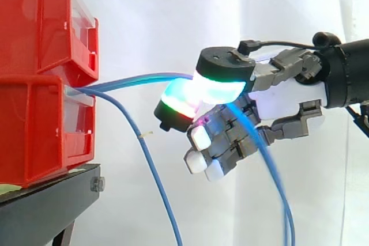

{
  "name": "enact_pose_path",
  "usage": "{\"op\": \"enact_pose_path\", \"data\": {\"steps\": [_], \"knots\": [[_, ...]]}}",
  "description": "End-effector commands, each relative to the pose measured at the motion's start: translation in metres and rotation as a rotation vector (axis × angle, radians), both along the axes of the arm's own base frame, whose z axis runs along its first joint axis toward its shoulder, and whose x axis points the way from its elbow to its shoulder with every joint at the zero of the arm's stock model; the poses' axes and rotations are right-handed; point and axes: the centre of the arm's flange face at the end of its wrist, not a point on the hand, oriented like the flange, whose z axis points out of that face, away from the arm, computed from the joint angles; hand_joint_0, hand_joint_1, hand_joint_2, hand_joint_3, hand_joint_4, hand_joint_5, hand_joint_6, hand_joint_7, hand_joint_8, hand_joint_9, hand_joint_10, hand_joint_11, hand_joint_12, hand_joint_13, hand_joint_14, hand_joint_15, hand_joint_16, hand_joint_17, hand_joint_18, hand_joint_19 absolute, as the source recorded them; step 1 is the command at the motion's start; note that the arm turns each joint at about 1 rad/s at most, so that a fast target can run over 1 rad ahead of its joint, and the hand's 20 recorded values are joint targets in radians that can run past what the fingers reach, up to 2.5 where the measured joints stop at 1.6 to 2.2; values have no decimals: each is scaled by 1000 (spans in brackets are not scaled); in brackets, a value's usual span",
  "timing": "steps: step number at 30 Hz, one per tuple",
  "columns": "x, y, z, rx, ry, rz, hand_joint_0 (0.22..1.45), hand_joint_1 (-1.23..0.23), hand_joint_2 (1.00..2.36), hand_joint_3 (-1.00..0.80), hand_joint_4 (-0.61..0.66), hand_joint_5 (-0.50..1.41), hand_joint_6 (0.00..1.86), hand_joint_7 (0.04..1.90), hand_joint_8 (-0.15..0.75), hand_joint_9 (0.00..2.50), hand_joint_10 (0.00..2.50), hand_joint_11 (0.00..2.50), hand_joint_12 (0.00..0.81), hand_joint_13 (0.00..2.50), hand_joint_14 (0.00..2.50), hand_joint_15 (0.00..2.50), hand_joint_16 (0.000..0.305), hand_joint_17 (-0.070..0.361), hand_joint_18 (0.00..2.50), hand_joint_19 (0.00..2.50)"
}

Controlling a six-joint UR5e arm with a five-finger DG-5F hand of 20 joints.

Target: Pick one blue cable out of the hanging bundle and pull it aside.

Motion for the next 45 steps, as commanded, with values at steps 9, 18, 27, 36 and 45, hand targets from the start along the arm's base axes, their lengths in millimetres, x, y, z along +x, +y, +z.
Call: {"op": "enact_pose_path", "data": {"steps": [9,18,27,36,45], "knots": [[-1,-3,3,-11,10,4,463,-498,1000,-500,-21,-92,890,950,254,1079,17,475,276,876,18,448,49,109,699,460],[-1,-3,3,-11,11,4,575,-579,1014,-187,-17,-99,899,983,270,1090,19,507,281,897,18,460,49,110,714,462],[-1,-4,3,-11,10,3,695,-854,1021,-127,-153,-145,967,1018,211,970,23,581,237,805,19,456,42,94,662,444],[-1,-7,4,-18,11,9,784,-917,1000,-500,-182,-150,972,995,183,942,20,562,230,795,19,433,39,87,669,390],[-2,-11,4,-17,10,7,538,-869,1000,-500,-30,-122,935,855,206,994,18,555,245,814,19,451,41,93,681,434]]}}
